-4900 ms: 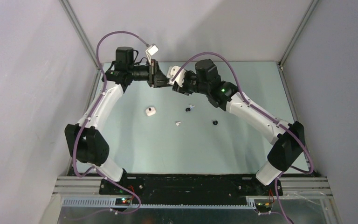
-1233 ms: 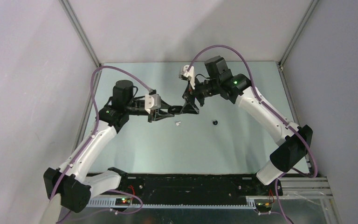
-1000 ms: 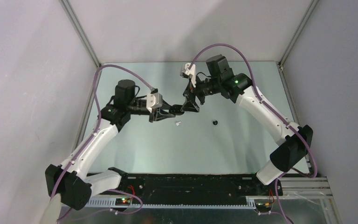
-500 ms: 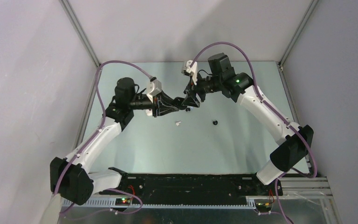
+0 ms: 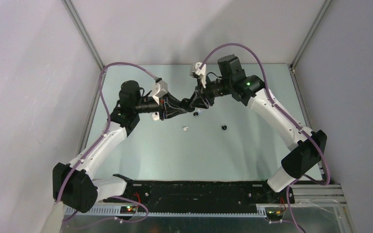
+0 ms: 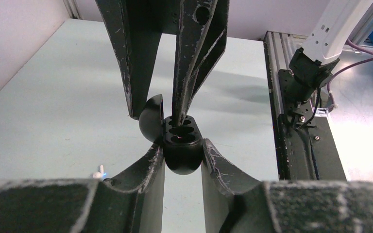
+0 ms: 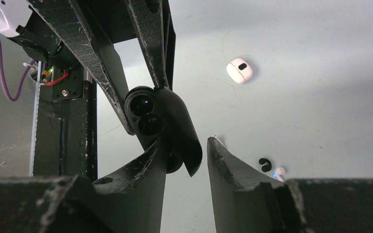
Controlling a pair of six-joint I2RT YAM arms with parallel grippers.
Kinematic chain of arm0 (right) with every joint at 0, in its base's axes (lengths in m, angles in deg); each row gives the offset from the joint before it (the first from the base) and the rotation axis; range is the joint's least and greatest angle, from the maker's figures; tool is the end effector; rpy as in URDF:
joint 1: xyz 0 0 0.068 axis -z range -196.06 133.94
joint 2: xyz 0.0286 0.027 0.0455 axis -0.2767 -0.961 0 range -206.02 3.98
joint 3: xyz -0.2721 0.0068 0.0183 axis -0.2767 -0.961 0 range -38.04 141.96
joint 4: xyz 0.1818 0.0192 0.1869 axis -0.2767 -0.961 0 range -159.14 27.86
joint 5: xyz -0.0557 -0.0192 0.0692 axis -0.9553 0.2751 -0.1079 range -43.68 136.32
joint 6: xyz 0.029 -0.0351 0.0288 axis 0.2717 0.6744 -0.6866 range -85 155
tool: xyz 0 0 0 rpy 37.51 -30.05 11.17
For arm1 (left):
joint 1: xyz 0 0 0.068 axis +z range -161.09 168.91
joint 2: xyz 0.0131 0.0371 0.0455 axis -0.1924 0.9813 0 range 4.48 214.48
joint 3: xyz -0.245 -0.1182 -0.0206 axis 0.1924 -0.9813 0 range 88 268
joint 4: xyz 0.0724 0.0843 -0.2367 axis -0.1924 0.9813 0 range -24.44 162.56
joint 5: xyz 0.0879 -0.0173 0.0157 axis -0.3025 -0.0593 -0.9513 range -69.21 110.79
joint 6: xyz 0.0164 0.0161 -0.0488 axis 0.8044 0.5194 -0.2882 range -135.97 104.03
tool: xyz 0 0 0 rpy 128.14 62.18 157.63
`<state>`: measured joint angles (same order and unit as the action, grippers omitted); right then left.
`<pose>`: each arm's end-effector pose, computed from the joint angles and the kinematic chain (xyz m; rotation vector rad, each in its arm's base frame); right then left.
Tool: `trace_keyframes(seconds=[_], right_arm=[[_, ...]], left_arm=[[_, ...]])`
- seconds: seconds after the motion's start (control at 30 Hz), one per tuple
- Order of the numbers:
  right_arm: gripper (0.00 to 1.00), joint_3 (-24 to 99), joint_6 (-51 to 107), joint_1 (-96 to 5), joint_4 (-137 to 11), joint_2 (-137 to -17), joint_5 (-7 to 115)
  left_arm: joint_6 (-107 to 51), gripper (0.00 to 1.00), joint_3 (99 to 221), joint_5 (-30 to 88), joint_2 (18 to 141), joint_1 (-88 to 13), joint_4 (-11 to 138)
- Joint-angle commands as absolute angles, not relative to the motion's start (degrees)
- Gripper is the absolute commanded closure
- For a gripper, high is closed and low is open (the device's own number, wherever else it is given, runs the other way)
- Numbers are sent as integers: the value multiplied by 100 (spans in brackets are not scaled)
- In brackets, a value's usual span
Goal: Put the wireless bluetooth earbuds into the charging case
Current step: Pass from the left arm to the right
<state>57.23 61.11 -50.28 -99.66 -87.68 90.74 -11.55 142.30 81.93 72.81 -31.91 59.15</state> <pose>0.2761 0.2179 0.3972 -1.4205 1.5537 0.9152 0.2368 -0.1235 0.3455 1.1296 1.3481 -1.1083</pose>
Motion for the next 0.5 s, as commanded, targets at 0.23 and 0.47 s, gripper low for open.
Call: trace_keyframes(seconds=[0.23, 0.47], right_arm=[[65, 5772, 6099, -4931, -10274, -8585, 9411], [77, 5773, 6150, -4943, -10315, -8591, 9419]], left_arm=[[-1262, 100, 14114, 8113, 7198, -3176, 5282], [-1348, 100, 14040, 8088, 7232, -3181, 5087]])
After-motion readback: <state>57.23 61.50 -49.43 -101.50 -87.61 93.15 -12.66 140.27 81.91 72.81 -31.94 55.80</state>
